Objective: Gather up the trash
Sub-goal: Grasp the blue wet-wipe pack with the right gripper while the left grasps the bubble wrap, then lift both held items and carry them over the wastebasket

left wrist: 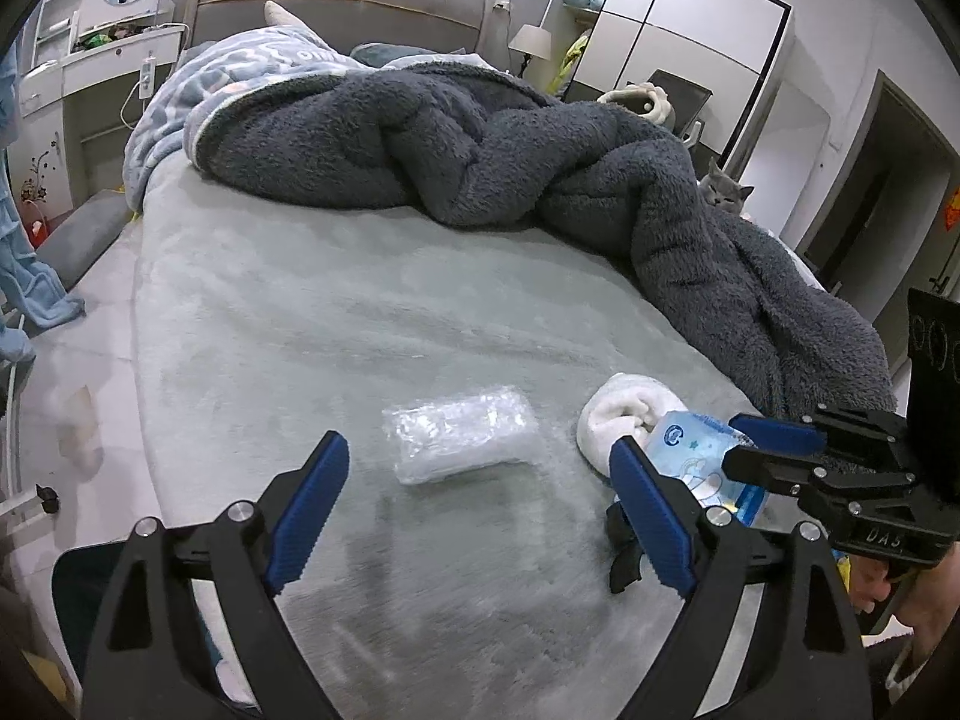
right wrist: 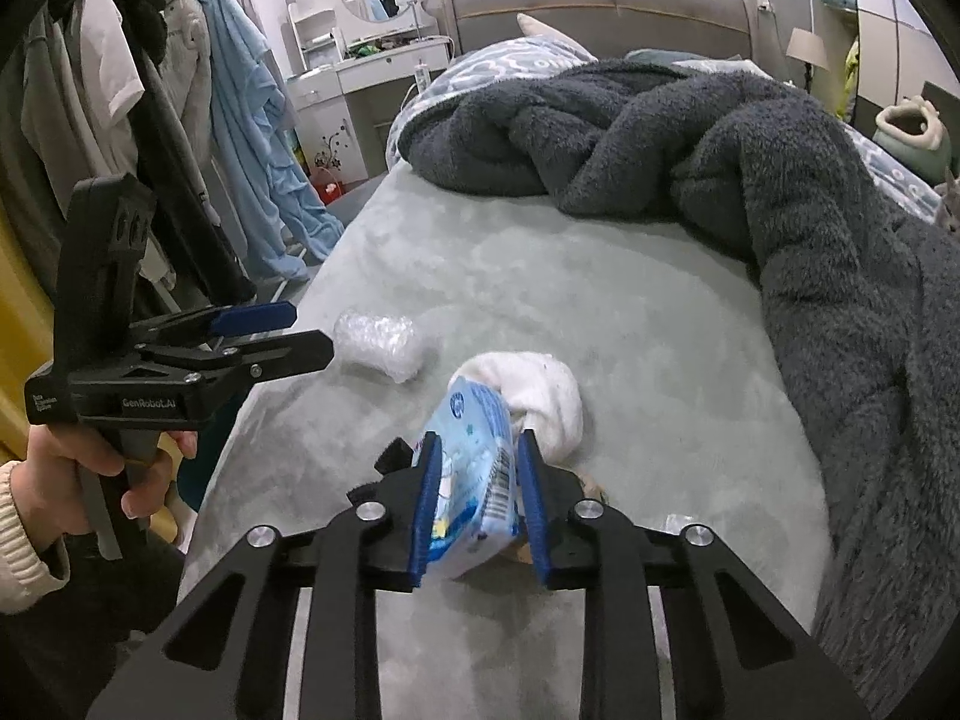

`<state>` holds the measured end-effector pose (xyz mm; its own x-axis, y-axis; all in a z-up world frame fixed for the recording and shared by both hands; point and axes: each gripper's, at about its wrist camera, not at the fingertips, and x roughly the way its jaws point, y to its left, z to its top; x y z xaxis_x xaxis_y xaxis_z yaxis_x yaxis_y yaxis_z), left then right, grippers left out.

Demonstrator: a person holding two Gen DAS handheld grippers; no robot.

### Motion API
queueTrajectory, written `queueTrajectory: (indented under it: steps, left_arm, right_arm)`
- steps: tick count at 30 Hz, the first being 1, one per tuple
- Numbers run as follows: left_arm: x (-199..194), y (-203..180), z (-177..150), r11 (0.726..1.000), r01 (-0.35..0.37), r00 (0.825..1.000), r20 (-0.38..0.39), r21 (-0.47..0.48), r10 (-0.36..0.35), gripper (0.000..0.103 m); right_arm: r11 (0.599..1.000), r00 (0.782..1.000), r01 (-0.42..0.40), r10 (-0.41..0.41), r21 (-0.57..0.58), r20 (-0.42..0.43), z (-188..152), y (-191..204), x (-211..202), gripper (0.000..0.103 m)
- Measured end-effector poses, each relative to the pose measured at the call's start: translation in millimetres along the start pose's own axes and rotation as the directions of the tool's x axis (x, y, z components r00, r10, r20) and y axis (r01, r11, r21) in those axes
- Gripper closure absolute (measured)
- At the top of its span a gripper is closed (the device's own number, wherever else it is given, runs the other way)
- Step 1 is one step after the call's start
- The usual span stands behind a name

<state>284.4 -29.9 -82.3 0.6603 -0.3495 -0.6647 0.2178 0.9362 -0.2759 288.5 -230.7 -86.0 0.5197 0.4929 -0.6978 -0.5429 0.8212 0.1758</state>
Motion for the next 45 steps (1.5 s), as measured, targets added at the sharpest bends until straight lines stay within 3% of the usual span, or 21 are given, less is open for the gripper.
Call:
queueTrajectory:
  steps: [5, 16, 21, 28, 32, 45]
  left_arm:
    - [9.9, -2.3, -0.9, 1.000, -0.019, 1.000, -0.016, -0.002, 0.019, 0.012]
    - [29.9, 7.4, 0.1, 0.995, -0.019, 0.999, -0.050, -0.096, 0.014, 0.017]
    - [36.8, 7.5, -0.5, 0.992, -0.006, 0.998, -0.070, -0.122, -0.003, 0.025]
    - [44.9, 7.9, 3.1, 0.994, -0.039, 0.996, -0.083, -0.098, 0.031, 0.036]
    - [39.5, 11.3, 5.0, 0.996, -0.043, 0.997, -0.072, -0.084, 0.037, 0.040]
    - [-8.3, 40.9, 9.0, 0.997, -0.038, 0.999, -0.004, -0.064, 0.038, 0.040]
  right_arm:
    - [1.000, 1.000, -0.011, 0.011, -0.003, 0.002, -1.1, 2.3, -3.2, 0.094]
    - [1.000, 0.997, -0.020, 0.021, -0.017, 0.073, 2.9, 8.2, -26.1, 0.095]
    - [1.000, 0.994, -0.013, 0.013, 0.004, 0.112, 5.2, 3.2, -36.4, 0.095]
    - [1.000, 0.991, -0.013, 0.009, 0.028, 0.133, 8.1, 0.8, -38.1, 0.095]
    - [0.999, 0.991, -0.006, 0.002, 0.031, 0.132, 11.3, 6.6, -32.2, 0.095]
    - [0.999, 0.990, -0.036, 0.034, 0.014, 0.137, 35.2, 37.8, -11.0, 0.095]
